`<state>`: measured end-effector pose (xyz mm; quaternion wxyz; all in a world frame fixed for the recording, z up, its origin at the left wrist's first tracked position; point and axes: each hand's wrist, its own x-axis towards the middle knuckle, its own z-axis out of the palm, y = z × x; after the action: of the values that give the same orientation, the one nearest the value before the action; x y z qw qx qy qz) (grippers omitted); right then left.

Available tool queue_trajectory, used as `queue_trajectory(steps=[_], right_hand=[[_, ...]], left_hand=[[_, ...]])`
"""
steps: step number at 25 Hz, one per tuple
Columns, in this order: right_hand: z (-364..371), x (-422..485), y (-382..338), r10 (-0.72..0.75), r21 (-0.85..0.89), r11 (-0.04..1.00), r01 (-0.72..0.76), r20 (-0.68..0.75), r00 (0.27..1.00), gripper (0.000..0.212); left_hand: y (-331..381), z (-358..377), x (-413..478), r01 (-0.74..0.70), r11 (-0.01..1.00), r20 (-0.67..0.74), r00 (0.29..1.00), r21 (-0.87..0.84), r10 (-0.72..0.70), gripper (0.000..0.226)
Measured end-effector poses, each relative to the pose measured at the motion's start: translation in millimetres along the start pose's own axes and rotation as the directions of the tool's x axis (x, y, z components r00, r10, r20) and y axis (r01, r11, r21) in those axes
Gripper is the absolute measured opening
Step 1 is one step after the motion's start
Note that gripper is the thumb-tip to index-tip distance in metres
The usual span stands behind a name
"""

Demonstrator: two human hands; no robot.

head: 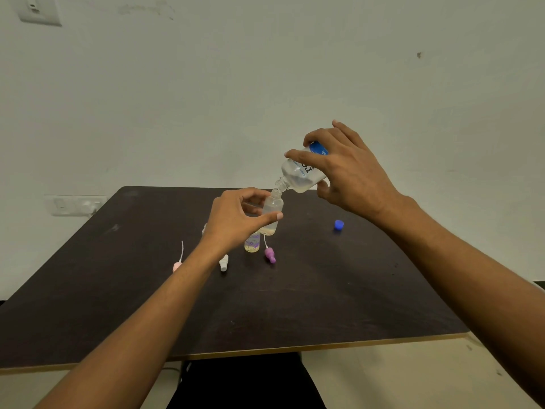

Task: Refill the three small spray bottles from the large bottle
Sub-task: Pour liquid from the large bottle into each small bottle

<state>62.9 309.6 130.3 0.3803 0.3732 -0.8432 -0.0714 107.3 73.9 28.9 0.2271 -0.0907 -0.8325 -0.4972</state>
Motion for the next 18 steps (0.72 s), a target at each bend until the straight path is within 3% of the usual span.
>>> queue_trajectory(steps=[10,18], right_hand=[[11.5,-16.0,-1.8,0.176,0.26,0.944,-0.203,0.121,0.977,0.076],[32.9,-32.8,-3.1,0.351,0.576,0.708,-0.408,0.213,0.912,0.074]], left_hand=[[-3.8,-0.3,-0.4,0.0,1.0,-0.026,1.0,-0.019,0.0,0.042],[-1.3,-3.1,1.5,0.017,0.998,-0.03,0.999,-0.064,-0.019,0.04]])
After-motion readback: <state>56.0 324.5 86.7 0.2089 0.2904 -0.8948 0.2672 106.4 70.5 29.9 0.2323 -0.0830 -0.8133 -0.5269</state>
